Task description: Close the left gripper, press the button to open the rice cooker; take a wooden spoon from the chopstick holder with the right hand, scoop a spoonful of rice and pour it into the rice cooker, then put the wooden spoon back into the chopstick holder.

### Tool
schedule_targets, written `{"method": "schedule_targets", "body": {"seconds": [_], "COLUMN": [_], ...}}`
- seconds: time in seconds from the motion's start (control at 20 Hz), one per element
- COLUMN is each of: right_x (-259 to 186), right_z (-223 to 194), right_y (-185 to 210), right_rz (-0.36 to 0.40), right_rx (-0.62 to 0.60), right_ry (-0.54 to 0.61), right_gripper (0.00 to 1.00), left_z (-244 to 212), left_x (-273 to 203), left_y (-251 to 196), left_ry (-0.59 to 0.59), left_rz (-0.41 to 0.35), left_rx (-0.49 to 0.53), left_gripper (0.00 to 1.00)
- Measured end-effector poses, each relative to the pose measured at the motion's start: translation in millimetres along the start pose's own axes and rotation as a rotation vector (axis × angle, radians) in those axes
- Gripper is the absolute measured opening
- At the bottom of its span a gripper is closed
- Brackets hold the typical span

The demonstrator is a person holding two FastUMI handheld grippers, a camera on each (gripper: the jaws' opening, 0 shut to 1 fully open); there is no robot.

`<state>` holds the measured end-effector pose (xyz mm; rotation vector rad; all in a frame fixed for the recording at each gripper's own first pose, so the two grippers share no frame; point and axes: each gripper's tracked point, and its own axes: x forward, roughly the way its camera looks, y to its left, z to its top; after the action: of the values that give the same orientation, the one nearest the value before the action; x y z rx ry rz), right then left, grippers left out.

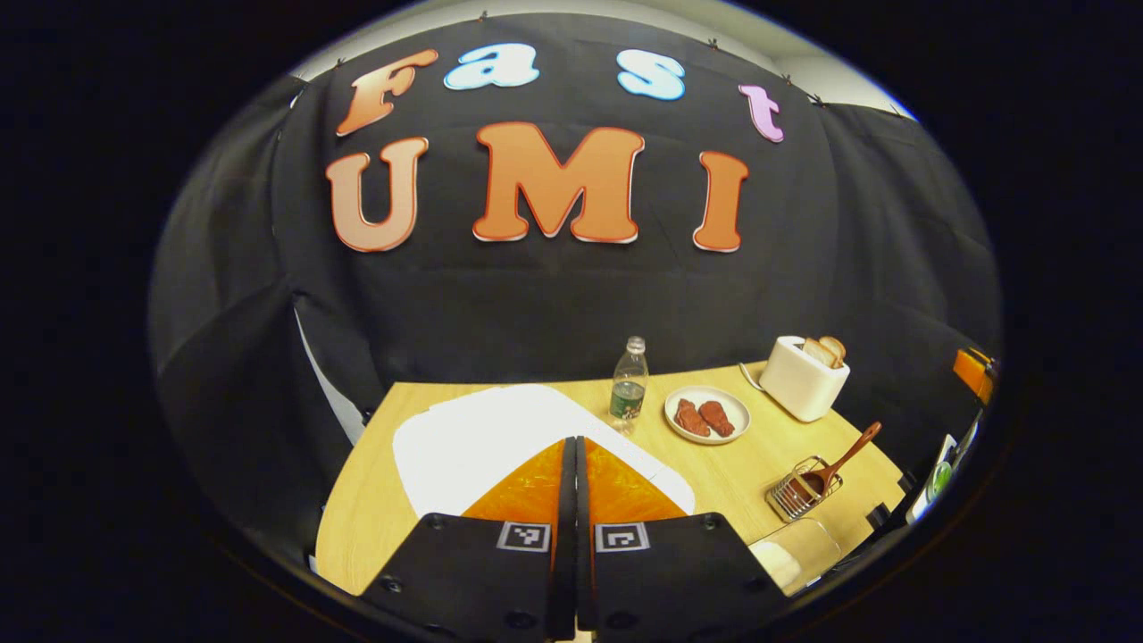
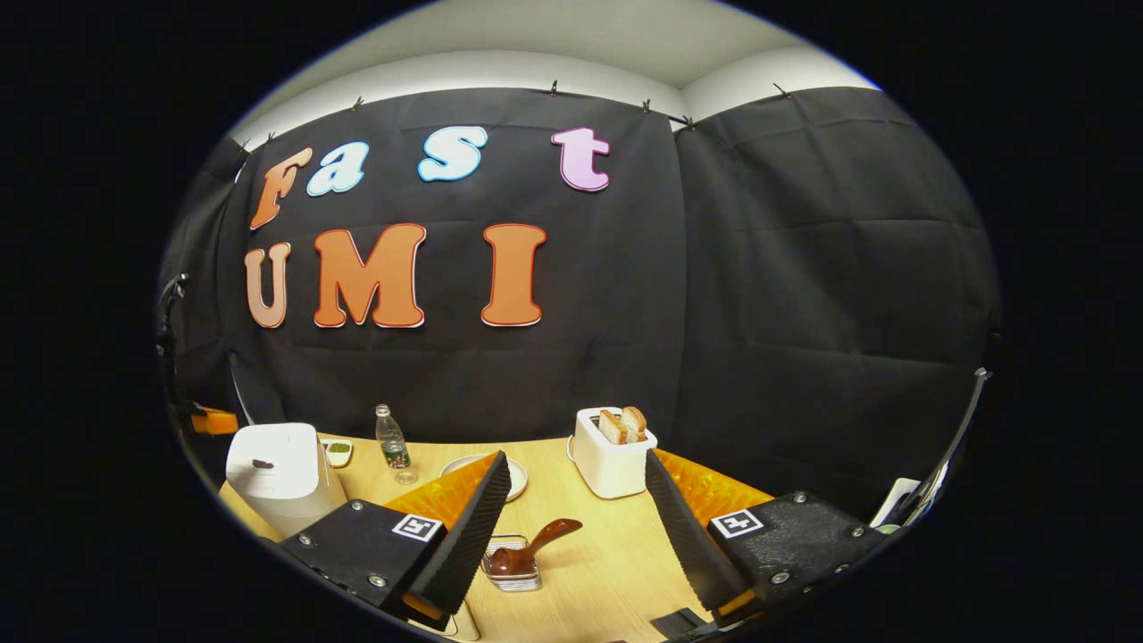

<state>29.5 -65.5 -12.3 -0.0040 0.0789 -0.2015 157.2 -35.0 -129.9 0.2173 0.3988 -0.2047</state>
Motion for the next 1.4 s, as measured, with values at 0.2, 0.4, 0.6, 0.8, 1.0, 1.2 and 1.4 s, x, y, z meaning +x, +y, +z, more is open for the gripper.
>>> {"method": "schedule_targets", "body": {"seconds": [0.2,0.4,0.6,0.8,1.0,1.2,1.4], "right_x": [-3.4,-3.5,-4.9,-7.0,-6.8,-3.8,1.1], "right_z": [-10.0,-16.2,-25.3,-28.8,-24.8,-26.7,-22.1], "right_y": [-17.0,-30.2,-32.5,-31.2,-23.6,-17.0,-9.3], "right_rz": [-0.039,-0.071,-0.075,-0.065,-0.033,-0.008,0.032], "right_rx": [-0.016,-0.019,-0.015,-0.018,0.009,0.031,0.070], "right_ry": [0.022,0.043,0.068,0.078,0.065,0.064,0.041], "right_gripper": [0.94,0.94,0.94,0.94,0.94,0.94,0.94], "left_z": [-37.6,-62.6,-62.0,-57.5,3.2,78.4,116.6], "left_x": [23.9,28.4,35.8,32.8,9.6,-44.1,-93.0], "left_y": [3.8,2.0,6.9,10.0,13.2,19.8,33.0], "left_ry": [0.100,0.156,0.136,0.116,-0.007,-0.180,-0.295], "left_rz": [0.020,0.024,0.034,0.063,0.097,0.117,0.163], "left_rx": [0.011,-0.020,-0.097,-0.088,-0.128,-0.122,-0.114], "left_gripper": [0.05,0.05,0.06,0.05,0.05,0.04,0.05]}}
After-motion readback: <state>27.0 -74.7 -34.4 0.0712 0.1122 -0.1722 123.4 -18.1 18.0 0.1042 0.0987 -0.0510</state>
